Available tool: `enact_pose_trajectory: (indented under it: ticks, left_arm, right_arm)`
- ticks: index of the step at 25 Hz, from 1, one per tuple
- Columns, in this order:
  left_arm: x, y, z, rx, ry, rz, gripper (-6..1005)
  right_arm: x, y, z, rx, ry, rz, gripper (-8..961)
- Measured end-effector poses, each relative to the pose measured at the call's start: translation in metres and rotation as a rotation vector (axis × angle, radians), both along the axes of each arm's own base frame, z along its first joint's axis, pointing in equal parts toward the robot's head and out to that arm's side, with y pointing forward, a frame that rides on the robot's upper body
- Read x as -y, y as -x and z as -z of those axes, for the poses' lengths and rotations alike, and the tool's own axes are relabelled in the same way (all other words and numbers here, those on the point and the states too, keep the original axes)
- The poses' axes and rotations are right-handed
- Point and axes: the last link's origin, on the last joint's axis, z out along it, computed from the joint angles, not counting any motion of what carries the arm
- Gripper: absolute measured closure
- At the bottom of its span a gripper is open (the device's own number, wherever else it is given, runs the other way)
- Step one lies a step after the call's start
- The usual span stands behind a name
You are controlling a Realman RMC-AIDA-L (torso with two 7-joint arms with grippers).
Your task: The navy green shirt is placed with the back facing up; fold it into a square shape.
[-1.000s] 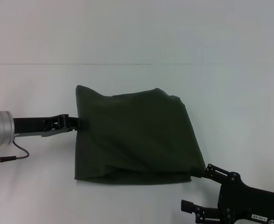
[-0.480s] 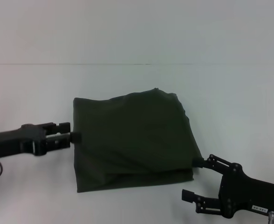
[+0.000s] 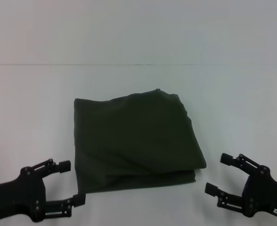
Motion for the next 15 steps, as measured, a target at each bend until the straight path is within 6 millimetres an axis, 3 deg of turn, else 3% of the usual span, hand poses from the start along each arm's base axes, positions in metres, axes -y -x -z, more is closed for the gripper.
enact_pose_trajectory:
  ticks: [1,7,15]
  left_arm:
    - [0.003,0.001,0.002,0.002,-0.005,-0.001,73]
    - [0.013,0.005,0.009,0.011,0.003,-0.018,38]
    - [0.015,0.008,0.009,0.018,0.007,-0.029,38]
  right_arm:
    - [0.001,-0.002,-0.001,0.001,-0.012,0.012,8]
    - [0.005,-0.01,-0.003,0.016,-0.025,0.044,8]
    - [0.008,-0.01,0.003,0.037,-0.007,0.027,8]
